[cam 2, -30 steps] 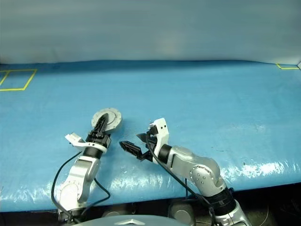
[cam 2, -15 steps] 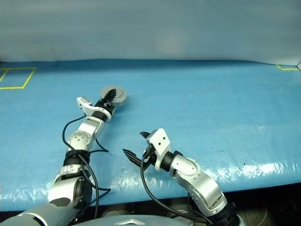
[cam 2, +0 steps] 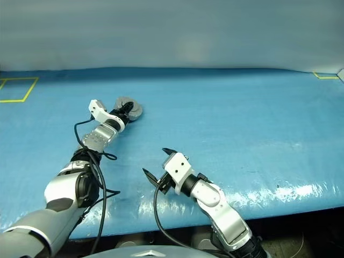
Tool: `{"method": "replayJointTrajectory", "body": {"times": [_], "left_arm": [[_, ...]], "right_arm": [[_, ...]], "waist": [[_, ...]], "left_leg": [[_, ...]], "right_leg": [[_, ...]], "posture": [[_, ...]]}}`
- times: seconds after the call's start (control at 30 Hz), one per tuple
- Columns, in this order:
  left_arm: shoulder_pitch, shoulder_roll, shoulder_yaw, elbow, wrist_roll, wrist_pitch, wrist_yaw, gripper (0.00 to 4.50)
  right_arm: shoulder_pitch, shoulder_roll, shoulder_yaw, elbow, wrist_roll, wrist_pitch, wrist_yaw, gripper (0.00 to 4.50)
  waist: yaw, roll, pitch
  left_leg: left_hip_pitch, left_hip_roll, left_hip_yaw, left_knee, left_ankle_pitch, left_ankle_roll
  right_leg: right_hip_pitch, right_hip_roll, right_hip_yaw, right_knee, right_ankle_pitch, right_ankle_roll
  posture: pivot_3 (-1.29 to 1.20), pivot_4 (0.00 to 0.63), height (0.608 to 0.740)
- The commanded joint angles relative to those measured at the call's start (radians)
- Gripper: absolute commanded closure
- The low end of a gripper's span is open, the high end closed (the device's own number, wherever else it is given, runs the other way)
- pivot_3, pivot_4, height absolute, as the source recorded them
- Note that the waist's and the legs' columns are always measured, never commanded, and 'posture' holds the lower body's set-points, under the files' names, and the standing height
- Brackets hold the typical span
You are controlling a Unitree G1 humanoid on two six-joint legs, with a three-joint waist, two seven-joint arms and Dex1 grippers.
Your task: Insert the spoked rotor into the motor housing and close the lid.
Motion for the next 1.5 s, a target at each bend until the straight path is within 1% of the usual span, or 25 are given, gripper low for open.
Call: {"method": "replayJointTrajectory", "body": {"times": [0.03, 0.07, 0.13, 0.17, 0.37, 0.47, 0.53, 0.6, 0.67, 0.7, 0.73, 0.8, 0.87, 0.9, 1.03, 1.13, 1.17, 1.23, 1.37, 1.5], "left_arm": [[-0.028, 0.023, 0.021, 0.004, 0.043, 0.031, 0.024, 1.14], [-0.005, 0.034, 0.021, -0.016, 0.052, 0.058, 0.022, 0.84], [0.084, 0.052, 0.014, -0.123, 0.060, 0.143, 0.028, 0.12], [0.135, 0.055, 0.016, -0.195, 0.055, 0.190, 0.043, 0.02], [0.431, 0.040, 0.084, -0.632, -0.031, 0.416, 0.158, 0.02], [0.600, 0.041, 0.083, -0.867, -0.083, 0.510, 0.153, 0.02], [0.691, 0.052, 0.069, -0.989, -0.101, 0.537, 0.123, 0.02], [0.776, 0.087, 0.019, -1.101, -0.064, 0.521, 0.073, 0.02], [0.918, 0.146, -0.080, -1.253, 0.037, 0.409, -0.047, 0.02], [0.961, 0.162, -0.110, -1.295, 0.069, 0.369, -0.082, 0.02], [1.028, 0.179, -0.150, -1.356, 0.132, 0.294, -0.114, 0.02], [1.124, 0.181, -0.206, -1.434, 0.249, 0.161, -0.122, 0.02], [1.183, 0.168, -0.244, -1.475, 0.348, 0.052, -0.105, 0.02], [1.202, 0.149, -0.255, -1.482, 0.391, -0.010, -0.090, 0.02], [1.257, 0.112, -0.323, -1.443, 0.629, -0.284, -0.024, 0.02], [1.272, 0.011, -0.332, -1.394, 0.655, -0.412, 0.035, 0.02], [1.272, -0.006, -0.335, -1.372, 0.673, -0.442, 0.045, 0.02], [1.272, -0.020, -0.339, -1.340, 0.715, -0.492, 0.059, 0.02], [1.265, -0.040, -0.360, -1.297, 0.745, -0.527, 0.072, 0.02], [1.240, -0.056, -0.356, -1.266, 0.760, -0.546, 0.095, 0.02]], "right_arm": [[0.002, 0.004, -0.008, -0.018, -0.020, 0.007, 0.009, 0.00], [0.000, -0.001, -0.008, -0.019, -0.028, 0.022, 0.011, 0.00], [-0.019, 0.019, 0.005, -0.024, -0.038, 0.066, 0.005, 0.00], [-0.025, 0.025, 0.006, -0.026, -0.036, 0.077, 0.008, 0.00], [-0.037, 0.038, -0.003, -0.006, -0.016, 0.081, 0.055, 0.00], [-0.035, 0.037, -0.018, -0.002, 0.009, 0.078, 0.089, 0.00], [-0.021, 0.054, -0.050, -0.004, 0.042, 0.081, 0.089, 0.00], [-0.014, 0.066, -0.075, -0.002, 0.062, 0.072, 0.090, 0.00], [-0.003, 0.084, -0.116, 0.015, 0.062, 0.026, 0.064, 0.00], [0.002, 0.090, -0.129, 0.020, 0.059, 0.011, 0.057, 0.00], [0.010, 0.099, -0.153, 0.036, 0.058, -0.023, 0.046, 0.00], [0.025, 0.123, -0.199, 0.069, 0.066, -0.076, 0.023, 0.00], [0.036, 0.136, -0.231, 0.100, 0.064, -0.119, 0.013, 0.00], [0.042, 0.135, -0.240, 0.120, 0.037, -0.159, -0.002, 0.00], [0.075, 0.140, -0.261, 0.186, -0.054, -0.277, -0.079, 0.00], [0.107, 0.153, -0.271, 0.206, -0.079, -0.309, -0.119, 0.00], [0.114, 0.158, -0.272, 0.208, -0.085, -0.316, -0.127, 0.00], [0.122, 0.168, -0.276, 0.214, -0.094, -0.327, -0.140, 0.00], [0.127, 0.177, -0.274, 0.232, -0.117, -0.349, -0.159, 0.00], [0.120, 0.179, -0.276, 0.247, -0.134, -0.354, -0.170, 0.00]], "waist": [[0.000, 0.000, 0.000], [0.001, 0.000, 0.000], [-0.007, 0.000, -0.001], [-0.016, 0.001, -0.001], [-0.030, 0.003, -0.003], [-0.032, 0.004, -0.006], [-0.031, 0.005, -0.007], [-0.022, 0.005, -0.007], [-0.021, 0.005, -0.007], [-0.019, 0.005, -0.007], [-0.014, 0.005, -0.007], [-0.006, 0.005, -0.007], [0.006, 0.005, -0.007], [0.011, 0.005, -0.007], [0.018, 0.005, -0.007], [0.018, 0.006, -0.007], [0.018, 0.005, -0.007], [0.016, 0.005, -0.006], [0.016, 0.006, -0.006], [0.015, 0.005, -0.006]], "left_leg": [[0.000, 0.000, 0.000, 0.000, 0.000, 0.000], [0.000, 0.000, 0.000, 0.000, 0.000, 0.000], [0.002, 0.000, 0.000, 0.000, 0.000, -0.001], [0.003, 0.001, 0.001, 0.000, 0.000, -0.001], [0.014, 0.003, 0.002, -0.004, 0.000, -0.001], [0.017, 0.003, 0.004, -0.005, 0.000, -0.001], [0.017, 0.004, 0.005, -0.004, 0.000, -0.001], [0.017, 0.004, 0.005, -0.004, 0.000, -0.001], [0.017, 0.004, 0.006, -0.004, 0.000, -0.001], [0.017, 0.004, 0.009, -0.004, 0.000, -0.001], [0.017, 0.005, 0.009, -0.005, 0.000, -0.001], [0.016, 0.008, 0.011, -0.005, 0.000, -0.001], [0.015, 0.008, 0.011, -0.006, -0.001, 0.000], [0.014, 0.009, 0.011, -0.006, -0.001, 0.000], [0.012, 0.009, 0.011, -0.006, -0.001, 0.000], [0.011, 0.009, 0.013, -0.006, -0.001, 0.000], [0.011, 0.009, 0.013, -0.006, -0.001, 0.001], [0.011, 0.010, 0.013, -0.006, -0.001, 0.001], [0.011, 0.011, 0.012, -0.005, -0.001, 0.001], [0.010, 0.010, 0.012, -0.004, -0.001, 0.001]], "right_leg": [[0.000, 0.000, 0.000, 0.000, 0.000, 0.000], [0.000, 0.000, 0.000, 0.000, 0.001, 0.000], [0.001, 0.000, 0.000, 0.000, 0.001, 0.000], [0.002, 0.000, 0.000, 0.001, 0.001, 0.000], [0.008, 0.000, 0.005, 0.002, 0.001, -0.002], [0.009, 0.000, 0.007, 0.003, 0.001, -0.002], [0.010, -0.001, 0.007, 0.003, 0.001, -0.003], [0.010, -0.001, 0.007, 0.003, 0.000, -0.005], [0.009, -0.001, 0.007, 0.003, -0.002, -0.008], [0.009, -0.001, 0.007, 0.003, -0.002, -0.008], [0.008, -0.002, 0.008, 0.003, -0.002, -0.009], [0.006, -0.002, 0.009, 0.002, -0.002, -0.009], [0.005, -0.002, 0.009, 0.001, -0.002, -0.009], [0.005, -0.002, 0.009, 0.001, -0.002, -0.009], [0.004, -0.002, 0.007, 0.001, -0.002, -0.009], [0.003, -0.002, 0.008, 0.001, -0.002, -0.009], [0.003, -0.002, 0.008, 0.000, -0.002, -0.009], [0.002, -0.001, 0.008, 0.001, -0.003, -0.009], [0.003, 0.000, 0.006, 0.001, -0.003, -0.010], [0.003, -0.001, 0.006, 0.001, -0.003, -0.010]], "posture": [[0.00, 0.150, 0.740], [0.00, 0.150, 0.740], [0.00, 0.150, 0.740], [0.00, 0.150, 0.740], [0.00, 0.150, 0.740], [0.00, 0.150, 0.740], [0.00, 0.150, 0.740], [0.00, 0.150, 0.740], [0.00, 0.150, 0.740], [0.00, 0.150, 0.740], [0.00, 0.150, 0.740], [0.00, 0.150, 0.740], [0.00, 0.150, 0.740], [0.00, 0.150, 0.740], [0.00, 0.150, 0.740], [0.00, 0.150, 0.740], [0.00, 0.150, 0.740], [0.00, 0.150, 0.740], [0.00, 0.150, 0.740], [0.00, 0.150, 0.740]]}}
